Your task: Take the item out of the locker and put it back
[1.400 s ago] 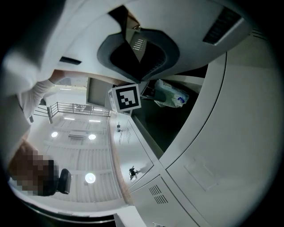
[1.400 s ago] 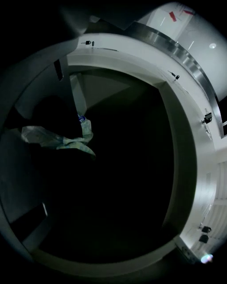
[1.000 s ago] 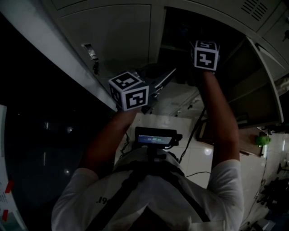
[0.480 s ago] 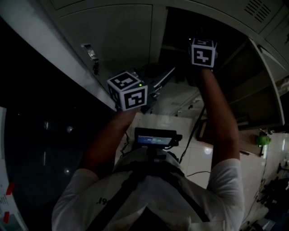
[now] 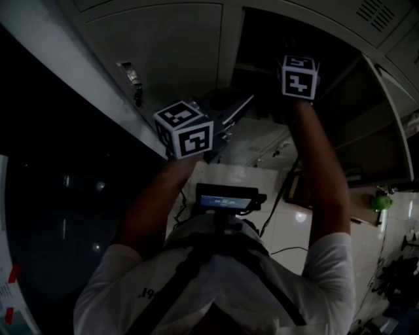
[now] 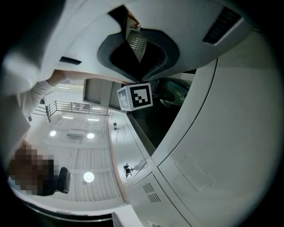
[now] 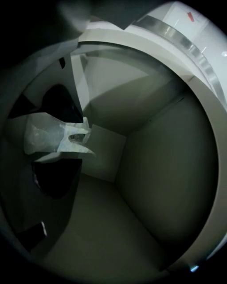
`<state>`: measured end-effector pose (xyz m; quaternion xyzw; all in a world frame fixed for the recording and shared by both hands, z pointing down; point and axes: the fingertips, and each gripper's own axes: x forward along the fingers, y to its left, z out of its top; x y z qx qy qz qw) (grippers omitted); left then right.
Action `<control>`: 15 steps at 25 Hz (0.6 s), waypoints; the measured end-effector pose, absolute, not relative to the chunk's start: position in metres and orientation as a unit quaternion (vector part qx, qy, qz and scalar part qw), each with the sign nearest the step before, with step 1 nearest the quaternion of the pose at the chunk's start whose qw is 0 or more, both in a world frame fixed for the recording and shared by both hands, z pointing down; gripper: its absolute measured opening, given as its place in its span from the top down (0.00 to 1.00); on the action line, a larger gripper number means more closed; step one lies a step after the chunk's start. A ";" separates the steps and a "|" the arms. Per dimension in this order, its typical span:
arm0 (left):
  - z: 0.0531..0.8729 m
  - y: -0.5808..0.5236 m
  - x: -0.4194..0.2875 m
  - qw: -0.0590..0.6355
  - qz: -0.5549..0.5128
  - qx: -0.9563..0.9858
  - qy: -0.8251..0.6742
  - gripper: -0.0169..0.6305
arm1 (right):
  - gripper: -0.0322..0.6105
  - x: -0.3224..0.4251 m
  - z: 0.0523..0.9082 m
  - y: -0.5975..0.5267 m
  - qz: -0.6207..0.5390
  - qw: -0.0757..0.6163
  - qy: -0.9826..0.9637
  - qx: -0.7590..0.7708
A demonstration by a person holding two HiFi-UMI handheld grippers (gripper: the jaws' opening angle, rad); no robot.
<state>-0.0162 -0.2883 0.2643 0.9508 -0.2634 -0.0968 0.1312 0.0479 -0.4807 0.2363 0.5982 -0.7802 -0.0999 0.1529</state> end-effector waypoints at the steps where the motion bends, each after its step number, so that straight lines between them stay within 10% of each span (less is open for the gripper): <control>1: 0.264 -0.288 -0.016 0.131 -0.097 0.951 -0.263 0.97 | 0.56 0.048 0.234 -0.480 -0.103 0.150 -0.781 0.598; 15: 0.264 -0.278 -0.013 0.131 -0.092 0.952 -0.261 0.97 | 0.56 0.053 0.220 -0.450 -0.116 0.129 -0.786 0.593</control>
